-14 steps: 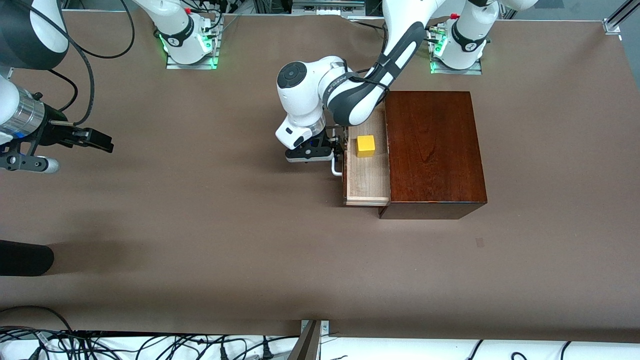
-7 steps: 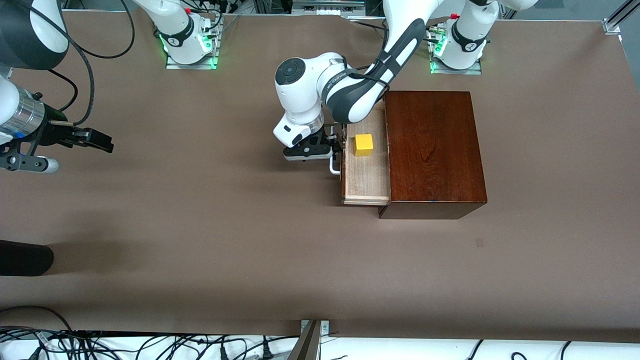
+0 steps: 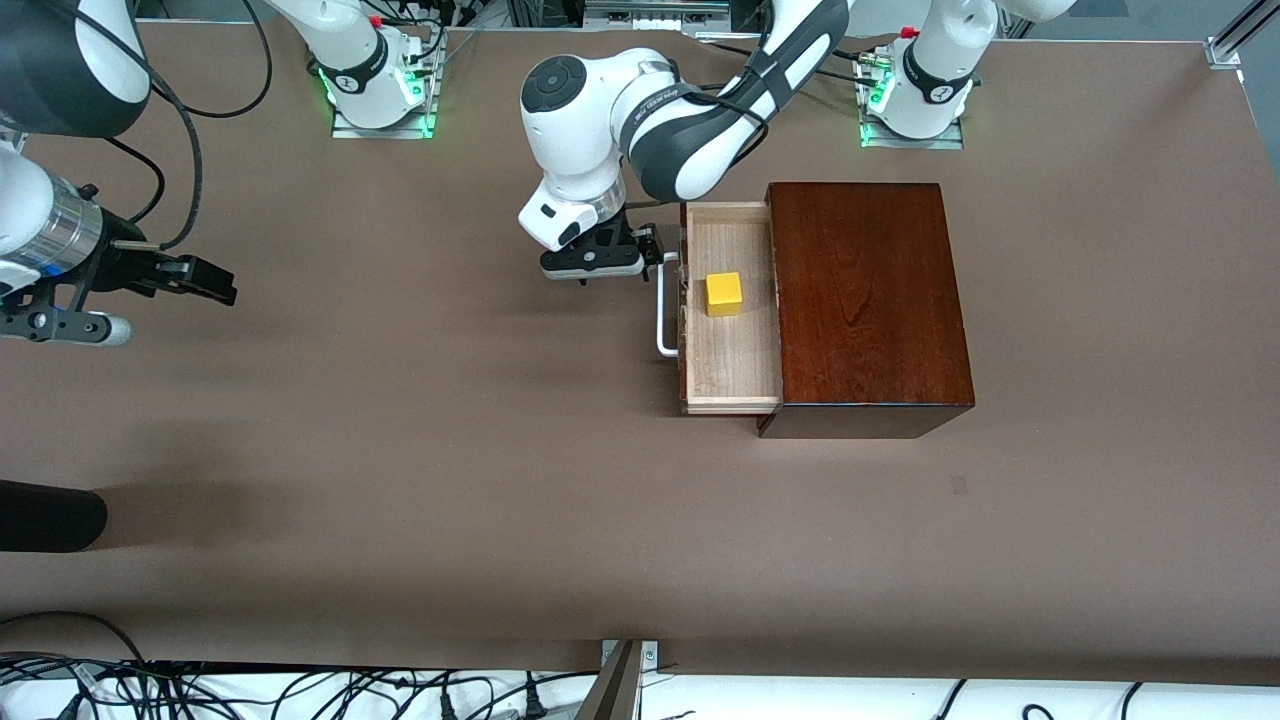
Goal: Open drawer, take yellow block, close drawer
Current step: 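Pull the drawer further open with the left gripper, then lift the left gripper away while the right gripper moves toward the drawer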
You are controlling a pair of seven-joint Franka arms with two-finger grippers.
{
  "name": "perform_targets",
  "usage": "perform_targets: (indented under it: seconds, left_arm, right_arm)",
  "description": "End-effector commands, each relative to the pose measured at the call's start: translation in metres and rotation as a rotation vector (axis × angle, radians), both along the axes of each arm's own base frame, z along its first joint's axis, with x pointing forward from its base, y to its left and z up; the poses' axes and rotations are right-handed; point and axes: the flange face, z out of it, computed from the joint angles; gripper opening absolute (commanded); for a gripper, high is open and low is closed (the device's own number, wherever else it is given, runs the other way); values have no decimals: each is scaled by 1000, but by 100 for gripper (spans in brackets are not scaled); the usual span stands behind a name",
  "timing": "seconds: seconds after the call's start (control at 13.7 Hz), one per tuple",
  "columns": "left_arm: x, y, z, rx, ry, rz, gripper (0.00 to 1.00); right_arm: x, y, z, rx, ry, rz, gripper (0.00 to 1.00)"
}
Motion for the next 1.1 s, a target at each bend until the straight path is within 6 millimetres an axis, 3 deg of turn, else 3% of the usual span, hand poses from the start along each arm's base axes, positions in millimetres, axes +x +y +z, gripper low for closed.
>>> perform_targets:
  seconds: [0.0,0.22,0.37,0.51,0.88,1.02]
  left_arm:
    - [1,18,51,-9,22,35,100]
    - [13,58,102,-18,23,88,100]
    - [28,94,135,-65,47,156,100]
    - [40,132,161,-70,77,113,100]
    - [69,243,210,-69,137,18,100]
    - [83,287,222,-69,153,0,100]
  right_arm:
    - [3,5,2,5,-7,-1,100]
    - [0,44,1,13,-6,68,100]
    - [-2,86,-4,69,-10,109,100]
    - [-4,122,-12,71,-17,167,100]
    - [-14,186,-18,113,-42,258,100]
    - [-20,222,-22,164,-57,290,100]
